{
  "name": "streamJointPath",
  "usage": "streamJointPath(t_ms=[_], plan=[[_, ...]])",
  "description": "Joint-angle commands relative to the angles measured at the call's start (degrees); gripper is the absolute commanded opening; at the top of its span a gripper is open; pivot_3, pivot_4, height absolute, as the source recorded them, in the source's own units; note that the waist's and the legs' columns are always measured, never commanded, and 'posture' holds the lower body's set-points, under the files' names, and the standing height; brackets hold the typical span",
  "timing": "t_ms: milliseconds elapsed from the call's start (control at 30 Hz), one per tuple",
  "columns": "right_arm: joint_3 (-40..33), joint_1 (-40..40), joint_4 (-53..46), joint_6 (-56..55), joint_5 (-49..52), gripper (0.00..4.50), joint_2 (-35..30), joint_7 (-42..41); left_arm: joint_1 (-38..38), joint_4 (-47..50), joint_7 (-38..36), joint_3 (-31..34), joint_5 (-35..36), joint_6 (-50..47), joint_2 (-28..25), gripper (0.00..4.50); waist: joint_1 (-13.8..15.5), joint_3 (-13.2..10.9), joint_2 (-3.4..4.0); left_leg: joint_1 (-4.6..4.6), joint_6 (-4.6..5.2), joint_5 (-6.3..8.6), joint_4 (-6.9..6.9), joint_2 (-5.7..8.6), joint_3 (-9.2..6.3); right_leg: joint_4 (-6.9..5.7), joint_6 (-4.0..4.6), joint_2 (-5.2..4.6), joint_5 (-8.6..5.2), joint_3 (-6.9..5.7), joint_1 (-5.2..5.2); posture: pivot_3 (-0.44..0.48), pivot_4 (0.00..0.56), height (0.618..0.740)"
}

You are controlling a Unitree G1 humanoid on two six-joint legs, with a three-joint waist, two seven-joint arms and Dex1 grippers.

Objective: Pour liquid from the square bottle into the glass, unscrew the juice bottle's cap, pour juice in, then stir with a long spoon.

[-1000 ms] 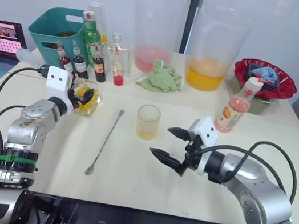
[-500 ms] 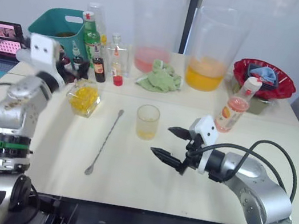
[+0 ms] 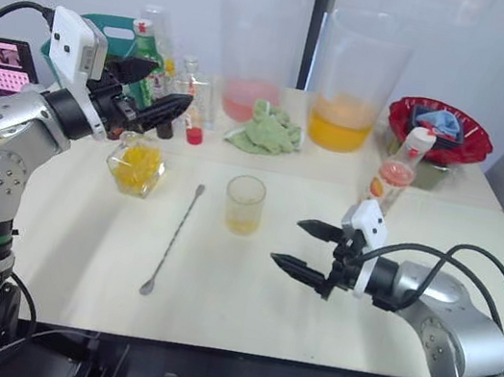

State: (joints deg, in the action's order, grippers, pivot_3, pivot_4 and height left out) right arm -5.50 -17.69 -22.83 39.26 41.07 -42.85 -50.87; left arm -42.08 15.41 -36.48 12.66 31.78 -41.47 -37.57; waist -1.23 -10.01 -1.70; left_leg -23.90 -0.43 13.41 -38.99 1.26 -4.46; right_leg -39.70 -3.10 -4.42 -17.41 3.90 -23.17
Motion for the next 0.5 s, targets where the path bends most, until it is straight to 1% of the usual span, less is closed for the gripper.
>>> streamJointPath(t_ms=[33,133,200,233,300,333,367,400,500], plan=[[-1.82,-0.33,-0.41,-1.48,0.08,4.5,-0.81,-1.16,1.95,3.83,-2.27,2.02,2.96,-1.64,-2.86,4.47,0.03,0.0,0.0,0.05,0.0,0.0,0.01,0.0,0.0,0.0,0.0,0.0,0.0,0.0,0.04,0.0,0.15,0.74],[-2.04,-0.06,-0.3,-1.64,-0.03,4.5,-0.87,-1.48,5.39,4.96,-4.57,1.87,3.31,-0.9,-5.42,4.47,0.08,0.0,0.0,0.08,0.0,0.0,0.02,0.0,0.03,0.05,0.0,-0.01,0.0,0.01,0.07,0.0,0.15,0.74],[-2.97,0.92,-0.51,-1.6,0.17,4.5,-1.07,-1.56,8.24,5.34,-6.71,4.33,6.24,-0.39,-5.64,4.47,0.18,0.0,0.0,0.09,0.0,0.0,0.02,-0.02,0.03,0.06,0.0,0.0,0.0,0.02,0.08,0.0,0.15,0.74],[-3.75,1.98,-0.81,-1.53,0.29,4.5,-1.24,-1.44,10.64,5.74,-9.27,5.49,7.44,0.98,-5.91,4.47,0.21,0.0,0.0,0.09,0.0,0.0,0.03,-0.03,0.04,0.08,0.01,-0.01,0.0,0.02,0.09,0.0,0.15,0.74],[-5.44,4.97,-2.01,-1.6,0.18,4.5,-1.55,-1.02,16.74,6.7,-15.51,4.63,5.13,6.48,-8.16,4.47,0.3,0.0,0.01,0.09,0.0,0.0,0.06,-0.05,0.05,0.2,0.01,-0.01,0.0,0.02,0.12,0.0,0.15,0.74],[-5.94,5.94,-2.47,-1.67,0.04,4.5,-1.62,-0.88,18.55,7.03,-17.56,4.04,4.17,8.71,-9.03,4.47,0.35,0.0,0.01,0.11,0.0,0.0,0.12,-0.06,0.06,0.25,0.01,-0.02,0.01,0.02,0.15,0.0,0.15,0.74],[-6.37,6.72,-3.01,-1.99,-0.14,4.5,-1.6,-0.72,19.33,6.87,-18.39,4.03,4.39,9.55,-9.27,4.47,0.46,0.0,0.02,0.11,0.0,0.0,0.15,-0.07,0.06,0.3,0.02,-0.02,0.01,0.02,0.15,0.0,0.15,0.74],[-7.21,7.61,-3.77,-2.27,-0.22,4.5,-1.27,0.17,20.0,6.01,-19.83,4.03,3.7,12.56,-9.1,4.47,0.6,0.0,0.02,0.1,0.0,0.0,0.17,-0.08,0.06,0.36,0.04,-0.02,0.02,0.01,0.15,0.0,0.15,0.74],[-10.26,10.92,-6.05,-2.7,-0.02,4.5,-0.67,2.57,20.87,2.62,-22.67,3.29,3.21,15.47,-9.06,4.47,0.83,-0.01,0.04,0.12,0.0,-0.02,0.12,-0.11,0.06,0.51,0.06,-0.01,0.03,-0.01,0.3,0.0,0.15,0.74]])
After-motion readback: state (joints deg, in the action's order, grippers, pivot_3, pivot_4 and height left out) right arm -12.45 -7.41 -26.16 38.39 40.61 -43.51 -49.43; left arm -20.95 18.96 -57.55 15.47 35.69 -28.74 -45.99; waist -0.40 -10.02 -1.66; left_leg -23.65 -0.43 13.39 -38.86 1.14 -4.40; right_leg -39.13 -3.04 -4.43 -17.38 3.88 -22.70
